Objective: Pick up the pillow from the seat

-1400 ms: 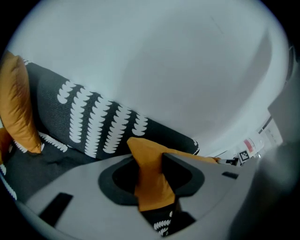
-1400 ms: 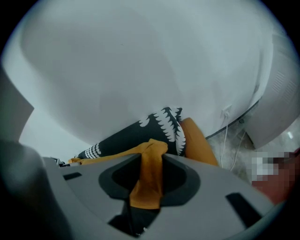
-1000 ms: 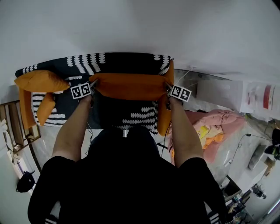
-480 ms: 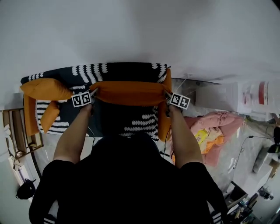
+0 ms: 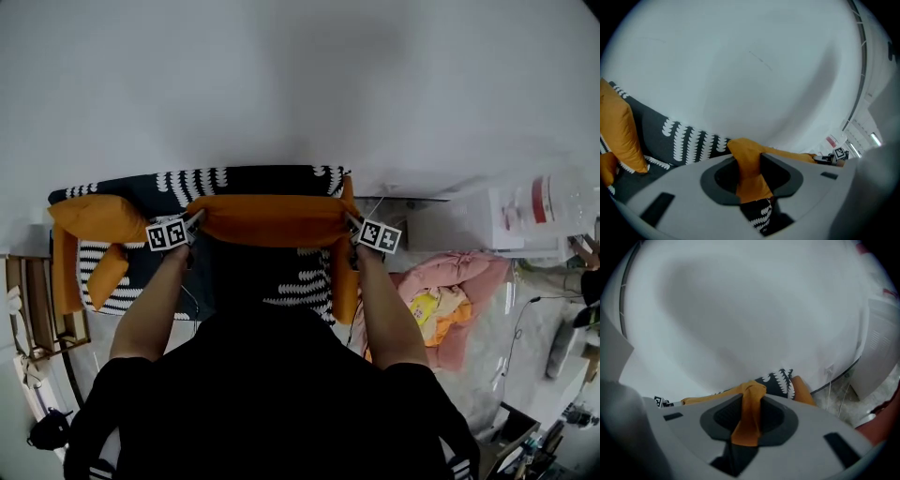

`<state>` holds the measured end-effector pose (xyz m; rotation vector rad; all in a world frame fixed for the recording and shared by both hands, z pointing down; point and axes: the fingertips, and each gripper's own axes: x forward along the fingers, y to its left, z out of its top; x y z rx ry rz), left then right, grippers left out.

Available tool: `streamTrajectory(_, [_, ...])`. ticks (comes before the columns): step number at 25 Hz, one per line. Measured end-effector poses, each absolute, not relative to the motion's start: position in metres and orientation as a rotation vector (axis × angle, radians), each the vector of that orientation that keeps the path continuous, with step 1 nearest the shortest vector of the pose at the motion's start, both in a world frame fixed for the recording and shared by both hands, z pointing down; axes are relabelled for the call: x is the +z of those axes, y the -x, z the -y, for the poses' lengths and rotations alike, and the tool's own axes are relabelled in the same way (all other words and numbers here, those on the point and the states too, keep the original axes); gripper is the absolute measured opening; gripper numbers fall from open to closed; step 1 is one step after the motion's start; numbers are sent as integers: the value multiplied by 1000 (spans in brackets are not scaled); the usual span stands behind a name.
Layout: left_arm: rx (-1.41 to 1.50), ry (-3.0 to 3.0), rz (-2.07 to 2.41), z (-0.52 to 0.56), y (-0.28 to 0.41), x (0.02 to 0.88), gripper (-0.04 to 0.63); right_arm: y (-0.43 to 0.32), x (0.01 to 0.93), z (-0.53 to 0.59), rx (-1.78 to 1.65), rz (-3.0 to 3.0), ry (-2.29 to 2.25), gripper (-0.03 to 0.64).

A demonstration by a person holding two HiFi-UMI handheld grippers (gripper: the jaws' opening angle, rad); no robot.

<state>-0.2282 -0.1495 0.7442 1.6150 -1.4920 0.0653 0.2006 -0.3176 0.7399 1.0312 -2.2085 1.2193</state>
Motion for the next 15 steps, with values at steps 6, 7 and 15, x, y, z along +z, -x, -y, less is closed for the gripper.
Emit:
streamTrajectory(6, [26,-1663,1511,152,229,712,132,-199,700,321,1149,2288,-1055,77])
streamTrajectory(7, [21,-1672,1516,152,229,706,130,-199,693,321,1132,2300,-1060,75])
streamTrajectory(15, [4,-1742,1551,161,233,667,130,-197,654,327,1024,2373,-1066,74])
